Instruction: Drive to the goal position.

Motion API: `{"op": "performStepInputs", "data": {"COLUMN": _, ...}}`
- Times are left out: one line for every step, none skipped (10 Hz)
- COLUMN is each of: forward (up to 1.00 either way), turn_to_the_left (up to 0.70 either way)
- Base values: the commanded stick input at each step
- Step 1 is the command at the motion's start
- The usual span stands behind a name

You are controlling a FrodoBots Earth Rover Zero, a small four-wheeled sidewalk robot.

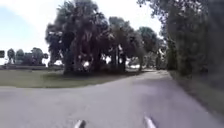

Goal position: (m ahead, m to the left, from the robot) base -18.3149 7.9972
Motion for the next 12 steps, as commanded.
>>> {"op": "performStepInputs", "data": {"forward": 0.50, "turn_to_the_left": 0.50}}
{"op": "performStepInputs", "data": {"forward": 0.50, "turn_to_the_left": 0.50}}
{"op": "performStepInputs", "data": {"forward": 0.50, "turn_to_the_left": 0.50}}
{"op": "performStepInputs", "data": {"forward": 0.50, "turn_to_the_left": 0.50}}
{"op": "performStepInputs", "data": {"forward": 0.50, "turn_to_the_left": 0.50}}
{"op": "performStepInputs", "data": {"forward": 0.50, "turn_to_the_left": 0.50}}
{"op": "performStepInputs", "data": {"forward": 0.50, "turn_to_the_left": 0.50}}
{"op": "performStepInputs", "data": {"forward": 0.50, "turn_to_the_left": 0.50}}
{"op": "performStepInputs", "data": {"forward": 0.50, "turn_to_the_left": 0.50}}
{"op": "performStepInputs", "data": {"forward": 0.50, "turn_to_the_left": 0.50}}
{"op": "performStepInputs", "data": {"forward": 0.50, "turn_to_the_left": 0.50}}
{"op": "performStepInputs", "data": {"forward": 0.50, "turn_to_the_left": 0.50}}
